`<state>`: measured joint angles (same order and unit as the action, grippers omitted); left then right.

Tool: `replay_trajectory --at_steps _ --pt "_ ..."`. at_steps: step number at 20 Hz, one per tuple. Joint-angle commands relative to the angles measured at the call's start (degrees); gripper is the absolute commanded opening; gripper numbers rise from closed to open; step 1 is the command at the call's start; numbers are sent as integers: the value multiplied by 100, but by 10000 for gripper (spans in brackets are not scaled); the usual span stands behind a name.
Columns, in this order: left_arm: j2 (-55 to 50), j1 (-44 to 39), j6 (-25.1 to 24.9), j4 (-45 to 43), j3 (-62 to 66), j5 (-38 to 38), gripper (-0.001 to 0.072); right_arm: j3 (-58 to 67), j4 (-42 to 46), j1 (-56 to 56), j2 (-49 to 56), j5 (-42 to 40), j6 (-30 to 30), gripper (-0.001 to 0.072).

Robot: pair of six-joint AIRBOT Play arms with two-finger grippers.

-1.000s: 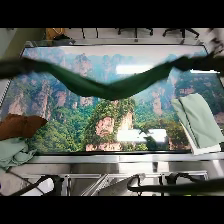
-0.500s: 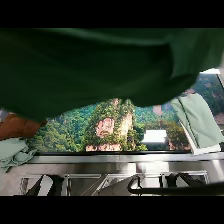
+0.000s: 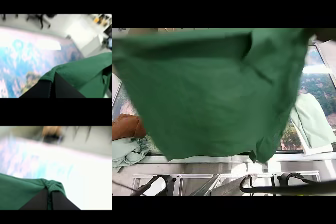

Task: Fold the shirts.

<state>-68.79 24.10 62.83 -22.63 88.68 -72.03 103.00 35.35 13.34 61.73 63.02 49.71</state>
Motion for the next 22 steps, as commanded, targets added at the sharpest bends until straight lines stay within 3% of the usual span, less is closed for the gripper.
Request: replay_trajectory --at_steps 1,5,9,13,17,22 --pt "-1567 -1207 -155 -1587 -319 839 18 -428 -149 -166 1596 282 17 20" --pt "-3617 -1370 -7 -1676 538 708 17 -439 -155 -164 3235 -251 24 20" --pt "-4758 -1322 407 -1692 1609 442 17 -216 -153 -98 3836 -772 20 19" --pt "-4999 -1311 855 -2592 2092 -13 16 -212 35 105 3825 -356 -39 19" --pt "-5003 -1316 946 -2892 2238 -129 17 -214 658 190 3709 361 142 19" --pt "-5005 -1408 1025 -3480 2225 -133 17 -225 1036 142 3674 409 227 19"
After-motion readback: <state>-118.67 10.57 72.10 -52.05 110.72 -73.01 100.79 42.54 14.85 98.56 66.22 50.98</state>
